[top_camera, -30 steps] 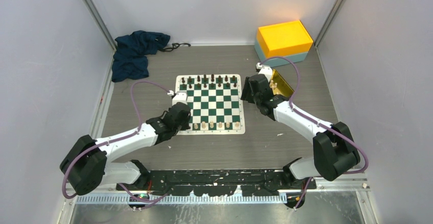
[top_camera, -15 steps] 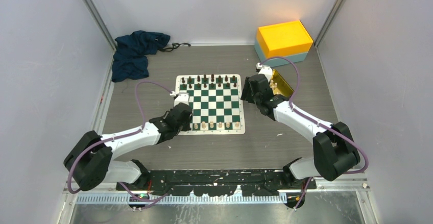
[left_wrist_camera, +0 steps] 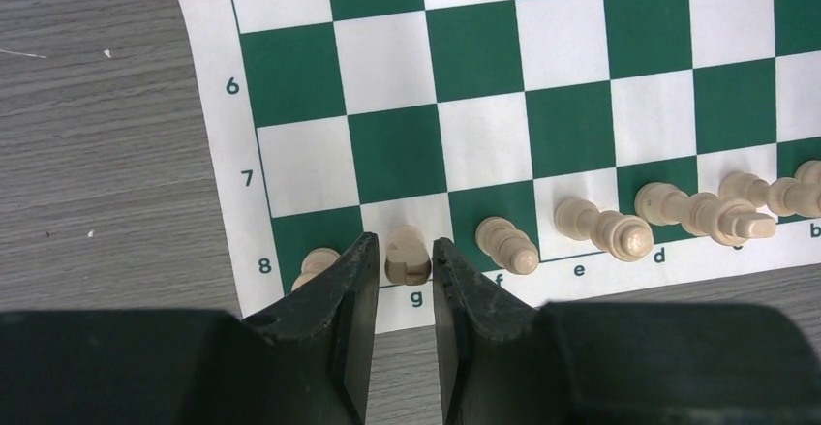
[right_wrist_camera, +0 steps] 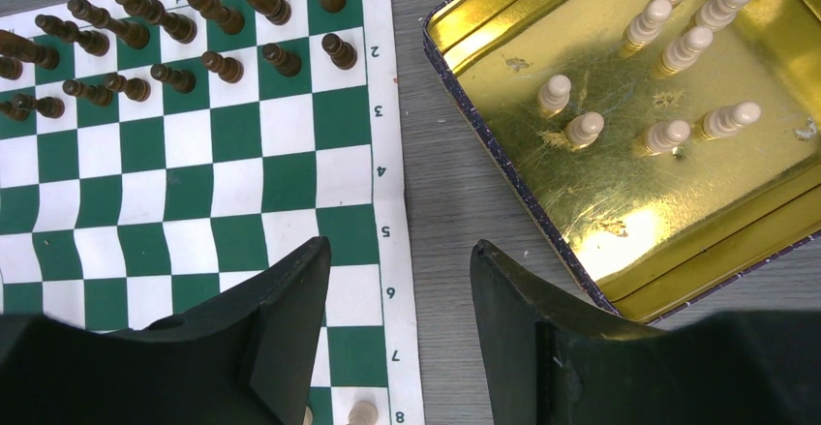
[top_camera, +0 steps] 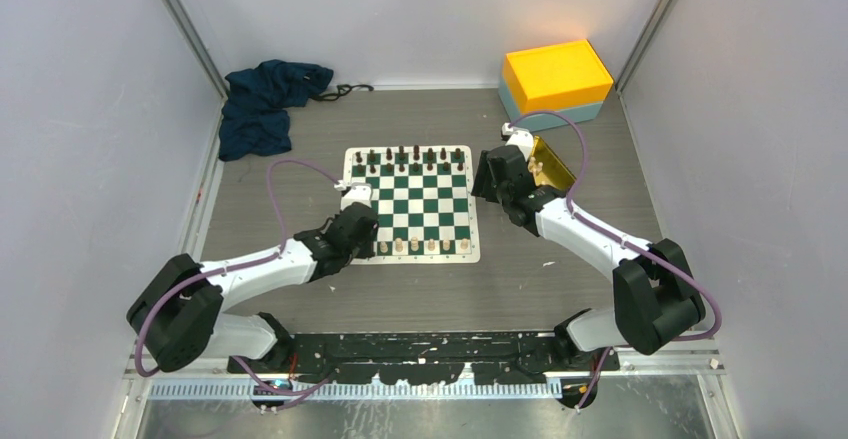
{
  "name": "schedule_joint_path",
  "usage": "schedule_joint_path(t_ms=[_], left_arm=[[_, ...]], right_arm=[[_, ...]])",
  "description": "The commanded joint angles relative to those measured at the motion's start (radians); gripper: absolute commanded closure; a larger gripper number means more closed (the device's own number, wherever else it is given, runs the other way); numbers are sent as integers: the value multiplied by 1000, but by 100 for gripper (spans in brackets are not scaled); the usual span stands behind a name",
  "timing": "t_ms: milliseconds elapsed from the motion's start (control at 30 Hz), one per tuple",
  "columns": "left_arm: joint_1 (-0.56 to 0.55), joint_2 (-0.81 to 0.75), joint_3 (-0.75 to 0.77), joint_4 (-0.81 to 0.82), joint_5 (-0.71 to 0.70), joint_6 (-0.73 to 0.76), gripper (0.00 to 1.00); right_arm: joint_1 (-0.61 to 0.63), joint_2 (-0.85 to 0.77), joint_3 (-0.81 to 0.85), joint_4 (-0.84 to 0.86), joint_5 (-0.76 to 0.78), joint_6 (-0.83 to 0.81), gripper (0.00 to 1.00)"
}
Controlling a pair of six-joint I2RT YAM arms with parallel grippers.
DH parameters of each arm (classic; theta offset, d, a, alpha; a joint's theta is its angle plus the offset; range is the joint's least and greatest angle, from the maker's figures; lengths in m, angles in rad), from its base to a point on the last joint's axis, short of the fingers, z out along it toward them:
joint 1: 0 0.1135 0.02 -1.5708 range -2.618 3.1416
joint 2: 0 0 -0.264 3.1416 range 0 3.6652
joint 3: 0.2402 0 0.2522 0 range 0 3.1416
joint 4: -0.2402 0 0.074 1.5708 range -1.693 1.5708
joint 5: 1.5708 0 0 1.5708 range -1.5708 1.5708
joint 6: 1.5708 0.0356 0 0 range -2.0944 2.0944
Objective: Set up the chess pieces on the board
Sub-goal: Place the chess piece on the chessboard.
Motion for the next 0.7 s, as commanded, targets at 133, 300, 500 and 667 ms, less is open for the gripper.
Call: schedule_joint_path(t_ms=[133, 300, 500, 667], left_arm=[[-14, 13, 21, 17, -9, -17, 70], [-17, -15, 37, -3, -33, -16, 64], [-17, -101, 92, -85, -74, 8, 53], [-18, -202, 143, -148, -87, 12, 50]], right_arm=[[-3, -25, 4, 33, 5, 7, 39], [-2, -23, 15, 26, 1, 4, 39], [-3, -22, 42, 8, 0, 0, 40], [-6, -15, 74, -5, 52, -9, 39]])
